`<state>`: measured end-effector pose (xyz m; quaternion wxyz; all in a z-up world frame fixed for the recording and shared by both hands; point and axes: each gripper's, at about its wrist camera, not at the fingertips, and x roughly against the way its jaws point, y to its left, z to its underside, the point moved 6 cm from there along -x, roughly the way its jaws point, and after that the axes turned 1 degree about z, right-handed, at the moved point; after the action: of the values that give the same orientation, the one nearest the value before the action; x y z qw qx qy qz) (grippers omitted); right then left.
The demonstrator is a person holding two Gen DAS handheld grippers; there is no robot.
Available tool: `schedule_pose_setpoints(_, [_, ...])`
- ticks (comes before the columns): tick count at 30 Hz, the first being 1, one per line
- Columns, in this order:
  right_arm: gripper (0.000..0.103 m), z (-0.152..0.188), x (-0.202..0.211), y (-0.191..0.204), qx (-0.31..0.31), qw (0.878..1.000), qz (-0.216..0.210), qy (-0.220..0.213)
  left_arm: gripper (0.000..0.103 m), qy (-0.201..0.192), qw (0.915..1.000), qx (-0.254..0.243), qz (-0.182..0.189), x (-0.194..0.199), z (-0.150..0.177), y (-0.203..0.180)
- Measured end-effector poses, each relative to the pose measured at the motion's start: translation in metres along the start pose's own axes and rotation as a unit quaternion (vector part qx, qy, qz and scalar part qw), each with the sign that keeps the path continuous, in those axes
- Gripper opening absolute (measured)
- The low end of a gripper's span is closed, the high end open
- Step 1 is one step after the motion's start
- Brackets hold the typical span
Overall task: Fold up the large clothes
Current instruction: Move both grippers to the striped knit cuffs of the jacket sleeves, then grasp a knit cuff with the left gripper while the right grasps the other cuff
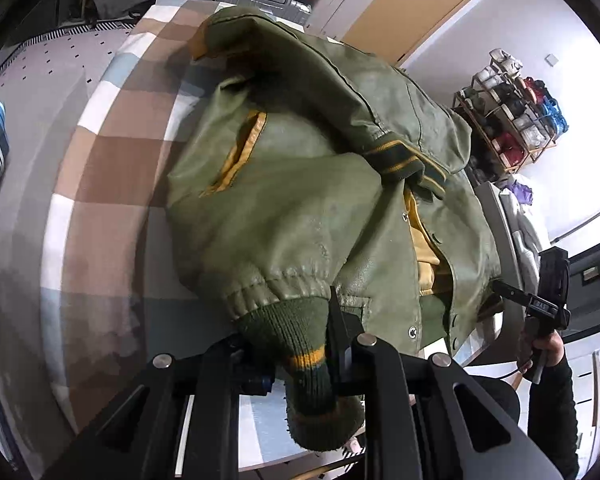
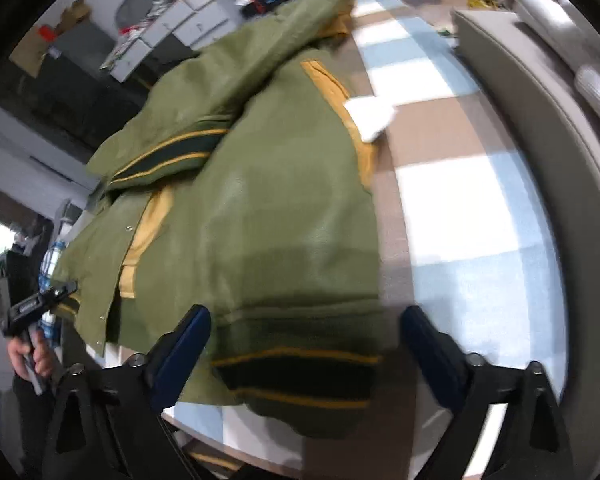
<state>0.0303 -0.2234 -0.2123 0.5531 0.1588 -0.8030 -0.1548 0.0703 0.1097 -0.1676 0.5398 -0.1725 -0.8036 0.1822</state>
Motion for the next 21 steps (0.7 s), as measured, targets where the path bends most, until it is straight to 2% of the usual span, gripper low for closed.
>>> schedule_pose_setpoints(2, [0.064, 0.002, -0.001, 0.005, 0.011, 1.0, 0.02, -0.004, 0.014, 0.002, 1.0, -0.002, -0.004, 0.002, -0.002, -0.003])
schedule_pose_setpoints(3, [0.039, 0.003, -0.002, 0.005, 0.004, 1.0, 0.008, -0.001, 0.014, 0.003, 0.9999, -0.007, -0.008, 0.003, -0.004, -0.006])
schedule_pose_setpoints(4, [0.025, 0.004, -0.001, 0.006, -0.009, 1.0, -0.017, -0.001, 0.014, 0.002, 0.9998, -0.014, -0.012, 0.005, -0.005, -0.009])
schedule_pose_setpoints(5, [0.021, 0.004, 0.001, 0.006, -0.029, 0.999, -0.045, -0.004, 0.014, 0.001, 0.9996, -0.021, -0.017, 0.006, -0.006, -0.012])
schedule_pose_setpoints(6, [0.017, 0.001, 0.004, 0.007, -0.036, 0.998, -0.054, -0.013, 0.014, -0.003, 0.9992, -0.031, -0.025, 0.008, -0.008, -0.016])
schedule_pose_setpoints(9, [0.013, -0.002, 0.024, 0.019, -0.027, 0.995, -0.079, -0.055, 0.014, -0.009, 0.9984, -0.041, -0.037, 0.014, -0.012, -0.019])
schedule_pose_setpoints(11, [0.012, -0.008, 0.049, 0.027, -0.027, 0.989, -0.102, -0.099, 0.014, -0.009, 0.9979, -0.043, -0.048, 0.018, -0.013, -0.014])
schedule_pose_setpoints(14, [0.011, -0.011, 0.076, 0.023, -0.035, 0.985, -0.1, -0.137, 0.014, -0.006, 0.9978, -0.031, -0.058, 0.022, -0.009, 0.001])
schedule_pose_setpoints(18, [0.007, -0.007, 0.088, -0.01, -0.066, 0.983, -0.075, -0.156, 0.014, 0.003, 0.9981, -0.01, -0.062, 0.018, 0.01, 0.023])
schedule_pose_setpoints(21, [0.006, 0.006, 0.08, -0.039, -0.09, 0.986, -0.041, -0.133, 0.014, 0.028, 0.9977, 0.006, -0.062, 0.0, 0.033, 0.033])
